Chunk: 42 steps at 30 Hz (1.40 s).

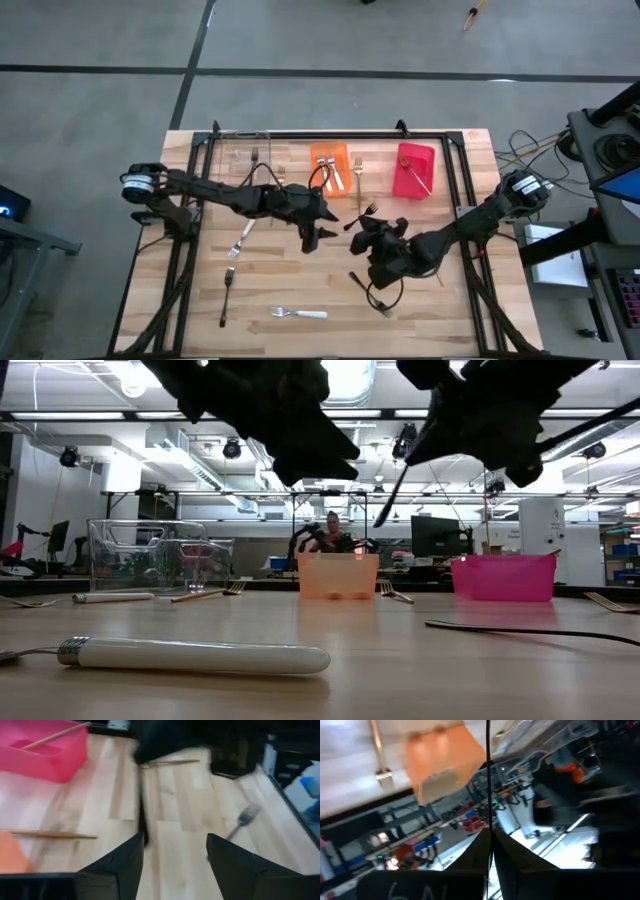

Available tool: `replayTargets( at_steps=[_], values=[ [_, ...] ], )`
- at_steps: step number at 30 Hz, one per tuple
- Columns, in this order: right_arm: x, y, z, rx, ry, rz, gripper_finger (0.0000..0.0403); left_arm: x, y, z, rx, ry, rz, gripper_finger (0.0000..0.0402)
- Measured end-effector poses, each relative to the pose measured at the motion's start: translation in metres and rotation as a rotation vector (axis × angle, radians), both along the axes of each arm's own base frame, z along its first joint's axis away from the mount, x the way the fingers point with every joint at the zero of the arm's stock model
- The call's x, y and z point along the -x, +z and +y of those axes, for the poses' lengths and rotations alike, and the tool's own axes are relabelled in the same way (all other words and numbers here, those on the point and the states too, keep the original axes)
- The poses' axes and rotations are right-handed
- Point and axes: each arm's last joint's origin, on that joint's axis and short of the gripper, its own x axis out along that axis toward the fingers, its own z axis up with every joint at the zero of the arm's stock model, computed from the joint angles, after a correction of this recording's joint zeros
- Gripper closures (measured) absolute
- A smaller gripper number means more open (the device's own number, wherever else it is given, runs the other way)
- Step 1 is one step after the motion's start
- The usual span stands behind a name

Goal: Sort silverware by color (type)
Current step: Put the right black fork into the transparent bin

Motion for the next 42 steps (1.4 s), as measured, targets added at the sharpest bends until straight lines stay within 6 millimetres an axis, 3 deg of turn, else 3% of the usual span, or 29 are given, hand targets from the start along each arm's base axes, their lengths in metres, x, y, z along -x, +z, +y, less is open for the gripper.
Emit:
replayTargets(
  at_steps=[6, 16, 20, 24, 26, 34, 42],
  values=[
    [-0.011, 0.01, 0.005, 0.036, 0.089, -0.008, 0.0395, -0.009, -0.002, 0.006, 0.015, -0.021, -0.103, 0.0198],
    [-0.022, 0.018, 0.005, 0.054, 0.209, 0.013, 0.0394, -0.021, -0.016, 0.004, 0.048, -0.076, -0.125, 0.0202],
    [-0.023, 0.018, 0.004, 0.061, 0.217, 0.026, 0.0394, -0.022, -0.017, 0.004, 0.066, -0.068, -0.119, 0.0246],
    [-0.023, 0.018, 0.004, 0.06, 0.217, 0.025, 0.0394, -0.022, -0.017, 0.004, 0.084, -0.058, -0.118, 0.0353],
    [-0.023, 0.018, 0.004, 0.059, 0.218, 0.023, 0.0394, -0.022, -0.017, 0.004, 0.113, -0.037, -0.114, 0.0388],
    [-0.024, 0.02, 0.002, 0.038, 0.227, 0.014, 0.0383, -0.023, -0.014, 0.002, 0.169, -0.022, -0.14, 0.0401],
    [-0.025, 0.028, -0.001, -0.061, 0.24, -0.068, 0.0326, -0.023, -0.012, 0.0, 0.2, -0.041, -0.146, 0.0402]
  ],
)
